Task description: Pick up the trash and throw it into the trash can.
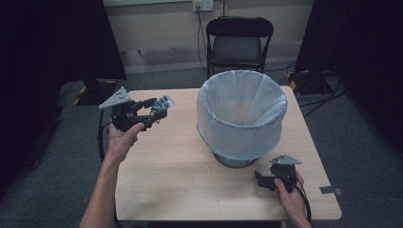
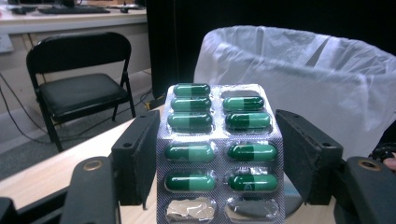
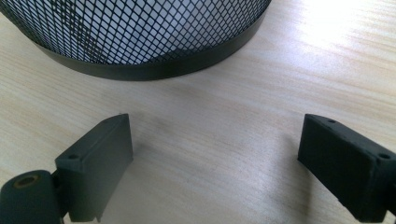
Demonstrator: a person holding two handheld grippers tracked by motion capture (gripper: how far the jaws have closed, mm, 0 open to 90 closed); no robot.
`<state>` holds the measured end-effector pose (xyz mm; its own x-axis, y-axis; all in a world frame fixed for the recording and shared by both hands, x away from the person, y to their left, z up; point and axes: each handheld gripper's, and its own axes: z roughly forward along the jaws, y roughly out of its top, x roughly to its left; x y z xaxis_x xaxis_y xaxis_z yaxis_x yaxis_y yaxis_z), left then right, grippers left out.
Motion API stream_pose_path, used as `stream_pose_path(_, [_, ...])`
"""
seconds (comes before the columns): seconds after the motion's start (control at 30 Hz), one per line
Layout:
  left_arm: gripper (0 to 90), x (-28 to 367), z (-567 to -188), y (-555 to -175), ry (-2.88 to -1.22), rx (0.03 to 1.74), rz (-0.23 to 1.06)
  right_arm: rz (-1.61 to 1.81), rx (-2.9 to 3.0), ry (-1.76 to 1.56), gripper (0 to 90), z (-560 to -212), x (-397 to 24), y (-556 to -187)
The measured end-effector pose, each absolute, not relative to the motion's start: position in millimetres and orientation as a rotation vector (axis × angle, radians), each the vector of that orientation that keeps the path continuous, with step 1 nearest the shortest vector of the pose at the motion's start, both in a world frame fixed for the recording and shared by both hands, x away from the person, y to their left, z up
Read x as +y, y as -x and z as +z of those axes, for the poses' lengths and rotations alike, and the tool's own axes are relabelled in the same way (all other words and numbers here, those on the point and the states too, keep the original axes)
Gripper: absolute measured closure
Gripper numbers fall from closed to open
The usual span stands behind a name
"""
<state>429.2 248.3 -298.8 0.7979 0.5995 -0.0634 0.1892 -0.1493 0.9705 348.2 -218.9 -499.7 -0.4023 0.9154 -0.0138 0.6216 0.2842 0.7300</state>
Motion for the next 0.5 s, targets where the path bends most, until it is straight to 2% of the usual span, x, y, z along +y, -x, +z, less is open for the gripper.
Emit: stream_pose_path(0.5, [34.3, 209, -266, -429, -1.7, 0.498, 0.397, 0.91, 2.126, -1.379, 9.2, -500, -219, -348])
